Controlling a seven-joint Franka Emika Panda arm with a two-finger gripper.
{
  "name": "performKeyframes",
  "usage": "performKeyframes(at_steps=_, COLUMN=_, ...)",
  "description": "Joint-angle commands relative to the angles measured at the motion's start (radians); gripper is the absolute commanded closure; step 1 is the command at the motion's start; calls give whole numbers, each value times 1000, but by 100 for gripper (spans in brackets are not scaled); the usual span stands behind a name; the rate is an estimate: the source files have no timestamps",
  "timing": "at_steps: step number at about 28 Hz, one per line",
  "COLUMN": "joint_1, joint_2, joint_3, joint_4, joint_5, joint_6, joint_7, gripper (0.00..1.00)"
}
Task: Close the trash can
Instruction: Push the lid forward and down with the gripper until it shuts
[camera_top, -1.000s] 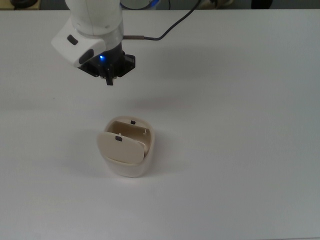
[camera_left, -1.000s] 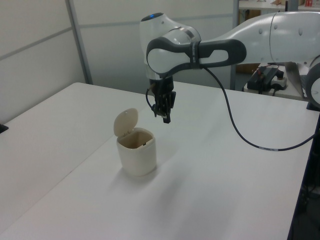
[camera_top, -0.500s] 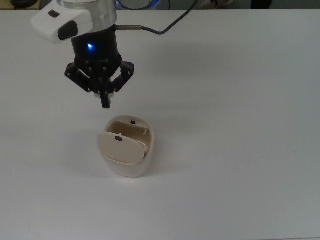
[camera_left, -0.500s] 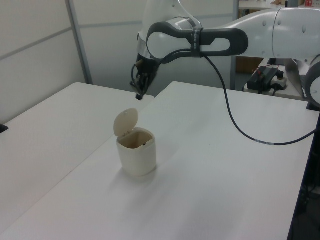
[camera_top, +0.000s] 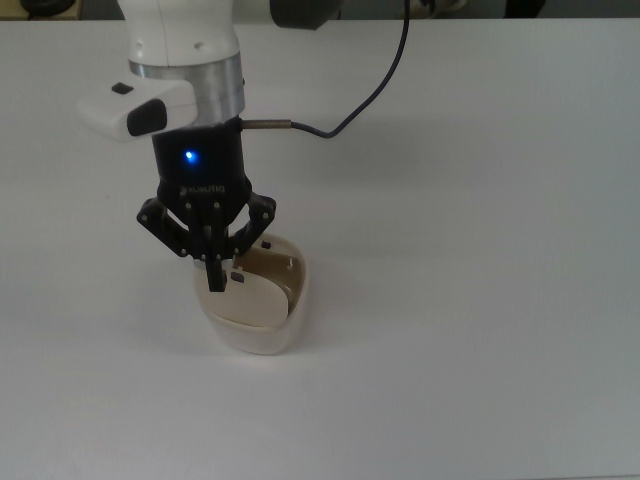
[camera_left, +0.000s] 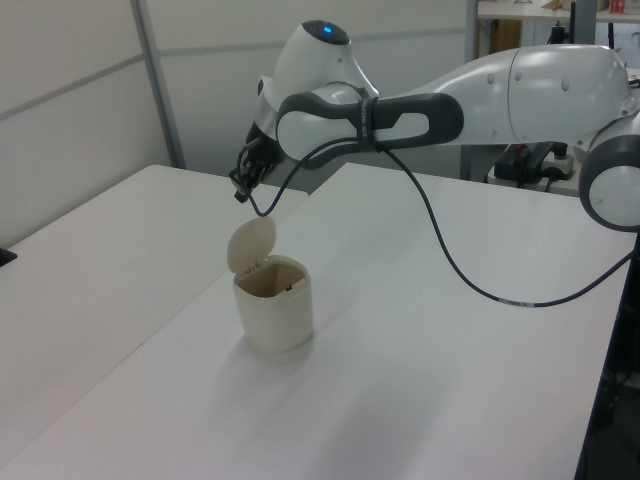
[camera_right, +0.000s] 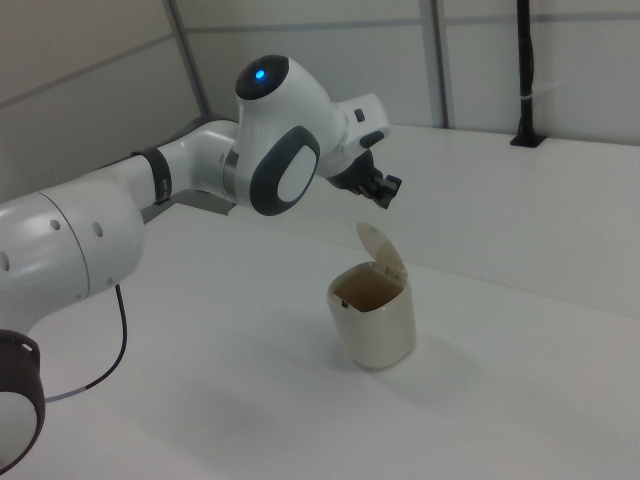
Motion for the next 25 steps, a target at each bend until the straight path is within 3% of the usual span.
performKeyframes(at_steps=1, joint_1=22, joint_2=-2, joint_3=3, joint_4=-34, joint_5=13, joint_6=14, joint_7=0, gripper=100)
performKeyframes(at_steps=17, joint_1=42, joint_2=-4, joint_3=3, joint_4=-83, joint_5=10, joint_6=-234, joint_7=-9, gripper=100)
performKeyframes(at_steps=25, joint_1=46, joint_2=-2, joint_3=6, joint_4=-148, joint_5=-47, joint_6=-302, joint_7=-9, gripper=99)
